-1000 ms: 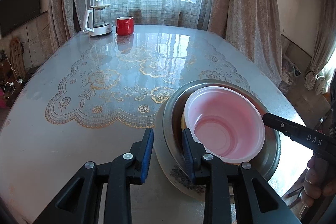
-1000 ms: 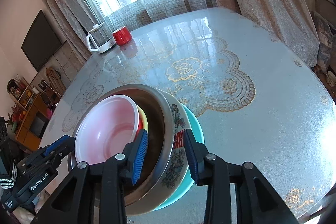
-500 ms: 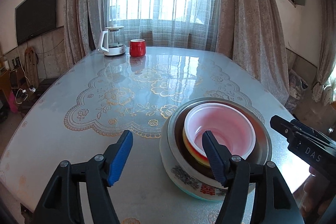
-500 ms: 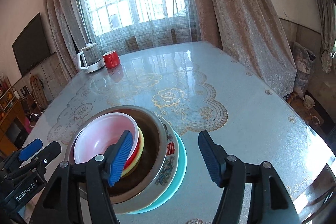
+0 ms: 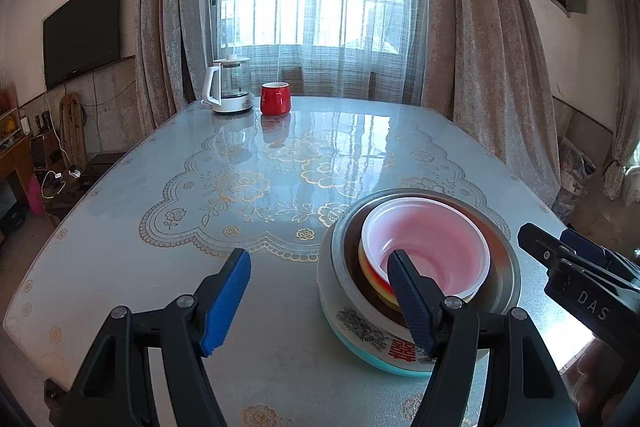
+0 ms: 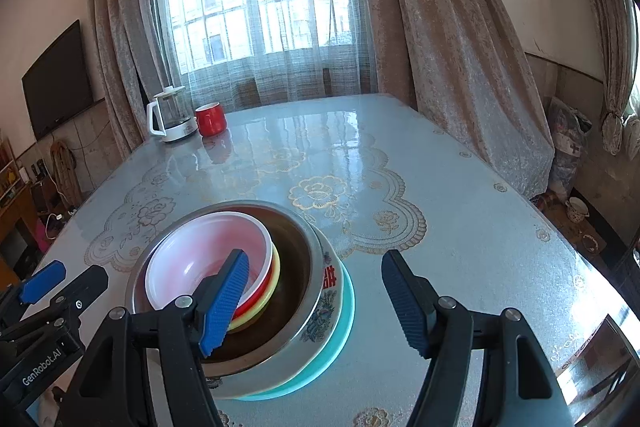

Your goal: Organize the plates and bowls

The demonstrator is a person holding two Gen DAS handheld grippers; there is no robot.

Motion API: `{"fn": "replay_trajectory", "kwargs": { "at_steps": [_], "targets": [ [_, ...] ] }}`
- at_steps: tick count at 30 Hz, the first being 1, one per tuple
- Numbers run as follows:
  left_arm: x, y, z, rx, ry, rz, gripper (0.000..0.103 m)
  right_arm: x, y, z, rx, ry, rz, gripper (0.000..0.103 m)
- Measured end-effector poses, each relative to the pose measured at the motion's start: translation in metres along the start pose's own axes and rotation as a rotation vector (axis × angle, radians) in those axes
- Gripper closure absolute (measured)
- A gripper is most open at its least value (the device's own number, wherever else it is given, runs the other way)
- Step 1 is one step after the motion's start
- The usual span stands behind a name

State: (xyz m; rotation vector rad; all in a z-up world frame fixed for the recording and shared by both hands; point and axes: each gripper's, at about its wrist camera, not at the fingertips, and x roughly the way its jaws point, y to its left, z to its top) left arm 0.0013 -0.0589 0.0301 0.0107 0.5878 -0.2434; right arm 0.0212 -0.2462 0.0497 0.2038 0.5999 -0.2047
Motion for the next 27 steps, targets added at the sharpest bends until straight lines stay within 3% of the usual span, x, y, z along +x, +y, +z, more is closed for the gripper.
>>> {"fn": "replay_trajectory", "kwargs": {
  "at_steps": [27],
  "targets": [
    [-0.0015, 0.005, -0.0037, -0.001, 0.005, 0.003, 0.031, 0.0035, 0.0051, -0.0016, -0.012, 0.021, 0.007, 0.033]
  ]
}}
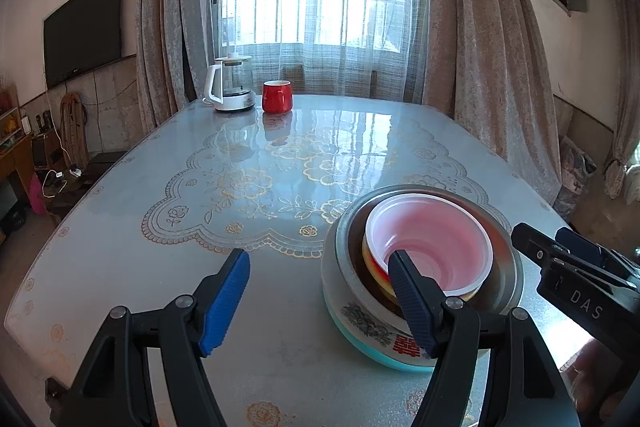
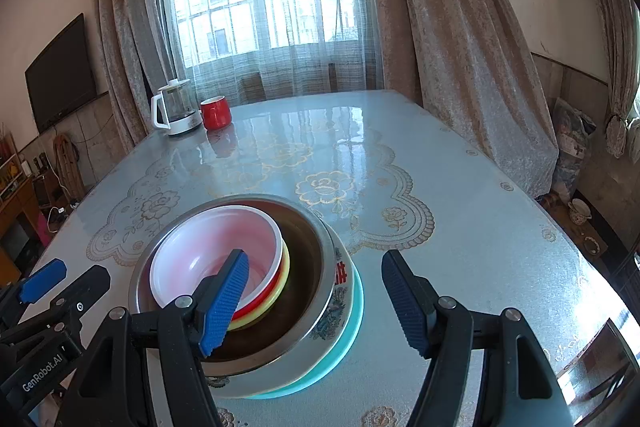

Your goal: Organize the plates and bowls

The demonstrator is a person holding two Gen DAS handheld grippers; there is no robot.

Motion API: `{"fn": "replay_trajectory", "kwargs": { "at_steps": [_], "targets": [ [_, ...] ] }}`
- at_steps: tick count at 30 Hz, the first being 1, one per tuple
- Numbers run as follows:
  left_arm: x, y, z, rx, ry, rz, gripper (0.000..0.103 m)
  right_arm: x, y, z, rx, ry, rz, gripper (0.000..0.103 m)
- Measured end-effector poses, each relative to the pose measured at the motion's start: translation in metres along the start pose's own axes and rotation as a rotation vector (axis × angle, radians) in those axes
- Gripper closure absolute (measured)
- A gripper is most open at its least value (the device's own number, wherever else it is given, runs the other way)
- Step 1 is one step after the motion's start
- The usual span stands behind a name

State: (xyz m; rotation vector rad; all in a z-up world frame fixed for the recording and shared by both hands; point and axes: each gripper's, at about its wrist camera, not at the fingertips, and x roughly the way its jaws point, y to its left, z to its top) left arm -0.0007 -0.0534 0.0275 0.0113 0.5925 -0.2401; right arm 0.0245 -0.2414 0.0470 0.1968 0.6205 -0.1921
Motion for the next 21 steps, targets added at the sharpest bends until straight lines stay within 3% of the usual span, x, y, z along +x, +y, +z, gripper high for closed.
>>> {"fn": "replay_trajectory", "kwargs": {
  "at_steps": [21],
  "targets": [
    [-0.0009, 0.0001, 0.0014, 0.014, 0.0, 0.006, 0.03, 0.0027, 0.0007, -0.0026, 0.001, 0.008, 0.002, 0.033]
  ]
}}
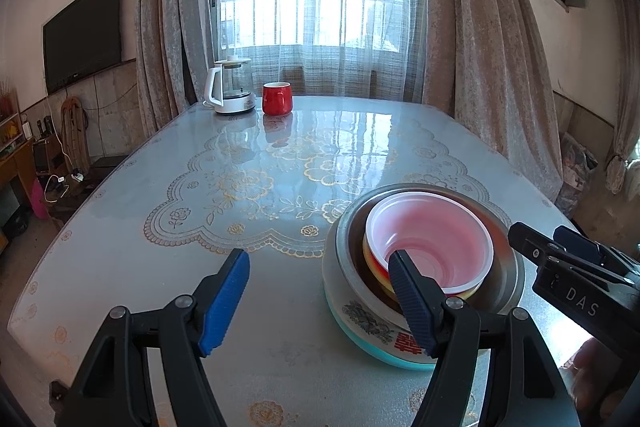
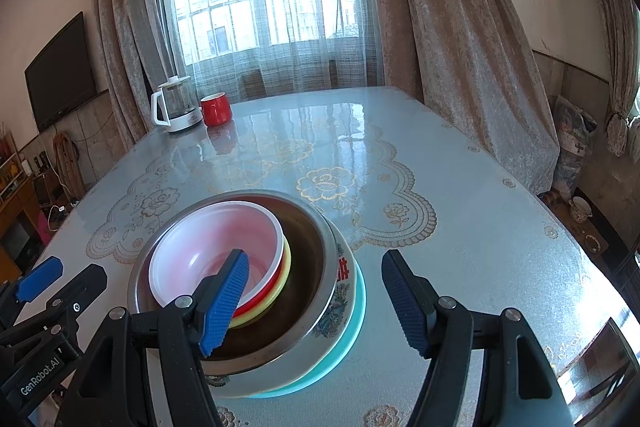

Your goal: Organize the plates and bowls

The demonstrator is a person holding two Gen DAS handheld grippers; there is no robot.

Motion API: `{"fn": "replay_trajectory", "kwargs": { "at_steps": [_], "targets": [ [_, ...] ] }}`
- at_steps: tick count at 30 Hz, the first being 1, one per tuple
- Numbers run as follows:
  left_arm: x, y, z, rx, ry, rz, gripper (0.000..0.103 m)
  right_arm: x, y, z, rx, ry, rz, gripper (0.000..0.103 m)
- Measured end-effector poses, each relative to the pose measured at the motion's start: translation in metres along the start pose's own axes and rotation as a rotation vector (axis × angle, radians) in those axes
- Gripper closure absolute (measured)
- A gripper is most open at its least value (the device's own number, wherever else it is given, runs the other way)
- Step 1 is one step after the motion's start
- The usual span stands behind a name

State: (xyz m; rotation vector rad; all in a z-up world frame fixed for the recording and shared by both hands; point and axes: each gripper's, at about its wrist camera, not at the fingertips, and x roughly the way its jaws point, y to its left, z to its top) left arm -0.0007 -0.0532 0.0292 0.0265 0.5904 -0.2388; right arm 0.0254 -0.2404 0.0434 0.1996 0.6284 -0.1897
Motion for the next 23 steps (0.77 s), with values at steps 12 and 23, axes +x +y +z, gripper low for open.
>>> {"fn": "replay_trajectory", "kwargs": {
  "at_steps": [12, 23],
  "targets": [
    [0.006, 0.0, 0.0, 0.021, 0.029, 0.029, 0.028, 0.0, 0.0, 0.0, 0.002, -0.004, 0.0, 0.033],
    [0.012, 0.008, 0.0, -0.003, 0.017, 0.043, 0.027, -0.002, -0.008, 0.004, 0.02, -0.012, -0.011, 0.033]
  ]
}}
